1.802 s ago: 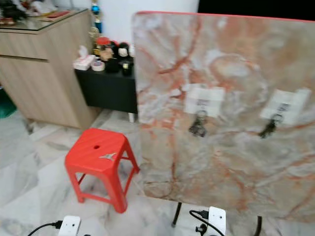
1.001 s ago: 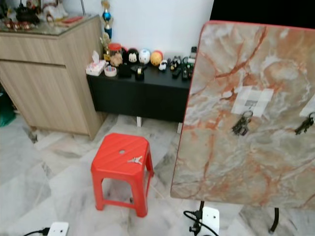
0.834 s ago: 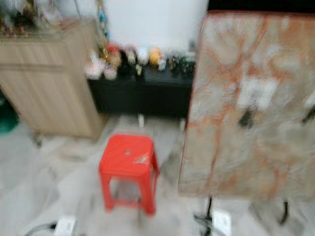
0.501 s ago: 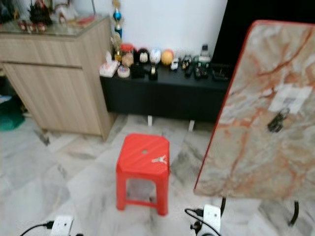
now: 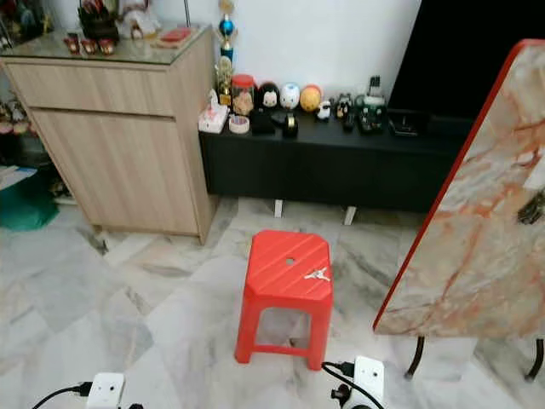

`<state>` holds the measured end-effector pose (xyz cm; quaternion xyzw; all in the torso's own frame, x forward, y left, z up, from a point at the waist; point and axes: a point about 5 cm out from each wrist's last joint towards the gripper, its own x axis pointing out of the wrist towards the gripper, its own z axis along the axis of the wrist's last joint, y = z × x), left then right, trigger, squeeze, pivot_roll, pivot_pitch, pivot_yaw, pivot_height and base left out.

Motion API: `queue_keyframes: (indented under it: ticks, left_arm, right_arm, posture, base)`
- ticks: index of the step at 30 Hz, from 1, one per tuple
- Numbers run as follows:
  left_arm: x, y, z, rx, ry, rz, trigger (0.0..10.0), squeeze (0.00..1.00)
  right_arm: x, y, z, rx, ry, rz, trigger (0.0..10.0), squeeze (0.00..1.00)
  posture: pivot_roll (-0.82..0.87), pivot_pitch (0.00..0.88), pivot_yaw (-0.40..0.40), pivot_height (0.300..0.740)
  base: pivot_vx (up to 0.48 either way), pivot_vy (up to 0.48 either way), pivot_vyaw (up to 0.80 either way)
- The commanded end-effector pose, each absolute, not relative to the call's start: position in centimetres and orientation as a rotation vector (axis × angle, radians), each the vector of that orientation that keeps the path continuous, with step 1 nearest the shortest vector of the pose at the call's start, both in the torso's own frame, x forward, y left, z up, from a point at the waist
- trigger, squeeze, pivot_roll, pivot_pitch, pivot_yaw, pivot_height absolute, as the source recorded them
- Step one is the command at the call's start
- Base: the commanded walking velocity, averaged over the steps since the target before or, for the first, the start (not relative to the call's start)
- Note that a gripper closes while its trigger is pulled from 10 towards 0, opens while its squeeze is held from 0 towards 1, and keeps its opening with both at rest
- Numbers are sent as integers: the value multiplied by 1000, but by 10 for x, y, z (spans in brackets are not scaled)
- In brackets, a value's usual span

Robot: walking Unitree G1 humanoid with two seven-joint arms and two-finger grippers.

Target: Hang keys on a hook

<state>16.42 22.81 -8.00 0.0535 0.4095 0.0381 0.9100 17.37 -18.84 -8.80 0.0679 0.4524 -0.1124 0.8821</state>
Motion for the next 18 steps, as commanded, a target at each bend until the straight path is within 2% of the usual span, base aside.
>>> queue_keyframes:
  ticks: [1, 12, 18]
  left_arm:
    - [161, 226, -82, 100, 869, 64, 10000, 0]
    - [161, 225, -83, 99, 875, 61, 10000, 0]
    - [161, 224, -83, 99, 882, 55, 10000, 0]
  right_arm:
    - [174, -189, -88, 143, 941, -241, 10000, 0]
    - [174, -187, -88, 147, 949, -221, 10000, 0]
    - [173, -185, -89, 133, 959, -197, 10000, 0]
  posture:
    - [60, 0, -44, 740]
    - [61, 0, -47, 740]
    - [60, 0, -47, 740]
  base:
    - [0, 0, 0]
    - [0, 0, 0]
    - [323, 0, 0]
